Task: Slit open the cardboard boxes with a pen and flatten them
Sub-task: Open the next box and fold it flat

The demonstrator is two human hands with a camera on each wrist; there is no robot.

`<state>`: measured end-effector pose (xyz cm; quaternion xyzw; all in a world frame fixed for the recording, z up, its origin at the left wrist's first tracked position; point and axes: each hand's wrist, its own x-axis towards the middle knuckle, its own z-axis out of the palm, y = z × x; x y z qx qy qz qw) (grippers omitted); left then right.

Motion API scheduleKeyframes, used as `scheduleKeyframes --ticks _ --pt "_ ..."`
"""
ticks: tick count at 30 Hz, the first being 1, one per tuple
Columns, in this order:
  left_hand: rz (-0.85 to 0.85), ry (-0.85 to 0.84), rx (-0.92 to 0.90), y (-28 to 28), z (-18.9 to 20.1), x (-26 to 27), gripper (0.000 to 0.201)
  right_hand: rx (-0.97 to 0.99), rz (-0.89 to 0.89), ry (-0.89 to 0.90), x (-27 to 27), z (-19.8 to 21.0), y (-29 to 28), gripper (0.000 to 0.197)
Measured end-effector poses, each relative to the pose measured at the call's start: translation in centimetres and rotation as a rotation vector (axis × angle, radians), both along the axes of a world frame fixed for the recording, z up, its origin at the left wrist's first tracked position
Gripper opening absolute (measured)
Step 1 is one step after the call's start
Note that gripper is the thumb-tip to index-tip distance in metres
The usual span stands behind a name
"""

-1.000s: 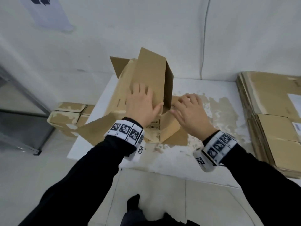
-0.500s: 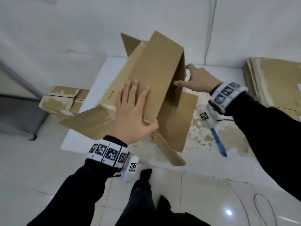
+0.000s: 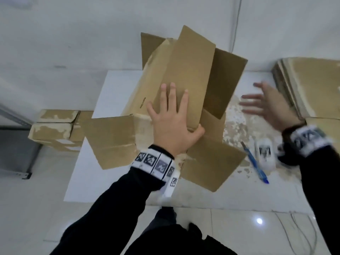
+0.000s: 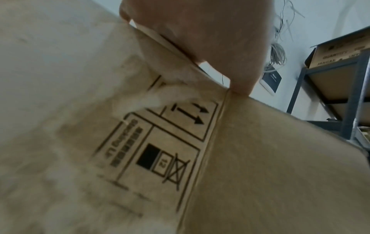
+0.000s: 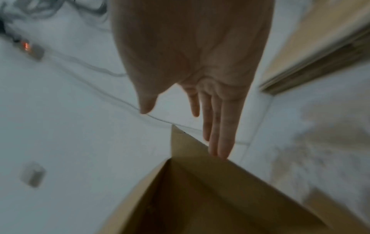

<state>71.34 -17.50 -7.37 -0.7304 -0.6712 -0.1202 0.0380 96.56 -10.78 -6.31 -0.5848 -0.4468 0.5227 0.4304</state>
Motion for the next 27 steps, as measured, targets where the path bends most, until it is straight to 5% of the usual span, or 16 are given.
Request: scheduleKeyframes --ticks 2,5,9,12,15,20,23,27 --pt "-0.012 0.050 -0.044 3.2 -0.8 1.0 0.091 -0.067 0.135 0.140 -2.2 -1.3 -5.7 0.042" --pt "-0.029 0.092 -0.114 7.3 -3.2 2.0 0.090 -0.170 0.097 0.045 -6.0 -6.5 -11.1 0.026" --pt "-0.070 0.122 -0.210 9.8 -7.4 2.4 0.089 -0.215 -0.206 -0.150 -7.0 -12.2 -10.6 0.037" --pt "-0.135 0.140 -0.342 9.4 -11.4 1.6 0.092 -0.282 -0.201 -0.339 -6.6 -14.5 -10.0 0.057" --pt "-0.211 0.138 -0.458 8.7 -14.9 -0.3 0.090 -0.323 -0.195 -0.434 -6.6 -15.7 -9.5 0.054" --pt "-0.420 0.053 -0.460 8.6 -14.8 -1.7 0.090 -0.295 -0.216 -0.817 -7.6 -16.8 -9.9 0.066" --pt "-0.625 -0.020 -0.430 6.4 -14.3 -1.8 0.099 -0.142 0.086 -1.067 -11.7 -16.7 -9.5 0.067" --pt "-0.628 -0.039 -0.689 3.8 -16.0 -5.1 0.082 -0.059 0.578 -1.038 -16.2 -18.3 -9.2 0.065"
